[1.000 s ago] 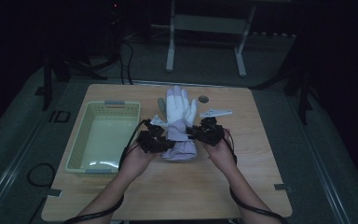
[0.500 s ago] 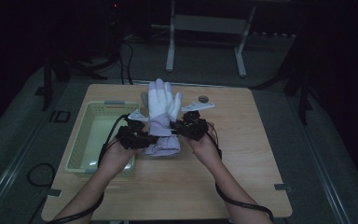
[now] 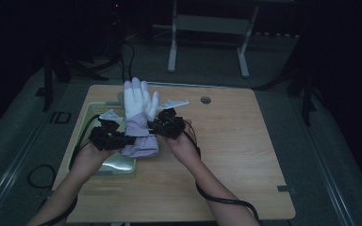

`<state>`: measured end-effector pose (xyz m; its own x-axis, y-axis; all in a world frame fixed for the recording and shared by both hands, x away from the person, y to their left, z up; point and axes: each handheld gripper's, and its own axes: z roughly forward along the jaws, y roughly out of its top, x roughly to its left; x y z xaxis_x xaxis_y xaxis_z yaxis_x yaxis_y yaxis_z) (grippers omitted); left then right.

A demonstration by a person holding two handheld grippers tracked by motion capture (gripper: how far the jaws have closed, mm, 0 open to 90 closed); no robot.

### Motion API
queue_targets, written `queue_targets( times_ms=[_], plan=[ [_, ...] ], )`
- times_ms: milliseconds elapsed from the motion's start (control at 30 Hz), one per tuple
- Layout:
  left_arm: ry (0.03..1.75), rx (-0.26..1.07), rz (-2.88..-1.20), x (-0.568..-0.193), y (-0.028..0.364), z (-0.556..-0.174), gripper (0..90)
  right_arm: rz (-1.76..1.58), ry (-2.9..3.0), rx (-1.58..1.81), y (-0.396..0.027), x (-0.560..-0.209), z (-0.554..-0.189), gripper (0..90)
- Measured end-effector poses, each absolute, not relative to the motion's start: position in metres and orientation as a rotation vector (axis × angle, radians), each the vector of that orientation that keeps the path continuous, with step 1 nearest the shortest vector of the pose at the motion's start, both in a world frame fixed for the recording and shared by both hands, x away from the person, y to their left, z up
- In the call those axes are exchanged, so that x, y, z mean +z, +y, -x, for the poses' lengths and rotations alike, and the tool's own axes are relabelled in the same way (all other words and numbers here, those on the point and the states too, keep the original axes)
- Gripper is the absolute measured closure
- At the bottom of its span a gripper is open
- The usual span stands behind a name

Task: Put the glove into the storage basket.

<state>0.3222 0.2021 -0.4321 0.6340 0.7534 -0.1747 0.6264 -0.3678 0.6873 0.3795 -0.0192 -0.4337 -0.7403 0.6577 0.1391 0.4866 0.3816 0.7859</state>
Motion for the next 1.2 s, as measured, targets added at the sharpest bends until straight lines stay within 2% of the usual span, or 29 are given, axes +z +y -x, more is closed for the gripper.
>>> queue_targets(
  times_ms=[400,567,900,1200],
  plan=[
    [1.118,0.196,-2.098,-0.446,0.274,-0.315,71.5,-1.004,2.494,1.298,0.052,-0.448,-0.378,81.7],
    [1.133,0.179,-2.091,-0.455,0.293,-0.314,71.5,-0.998,2.51,1.275,0.075,-0.454,-0.377,81.7],
    [1.204,0.117,-2.12,-0.493,0.304,-0.318,71.3,-1.017,2.583,1.136,0.098,-0.486,-0.38,81.7],
    [1.284,0.088,-2.185,-0.51,0.302,-0.323,71.1,-1.012,2.648,0.971,0.118,-0.507,-0.383,81.7]
  ],
)
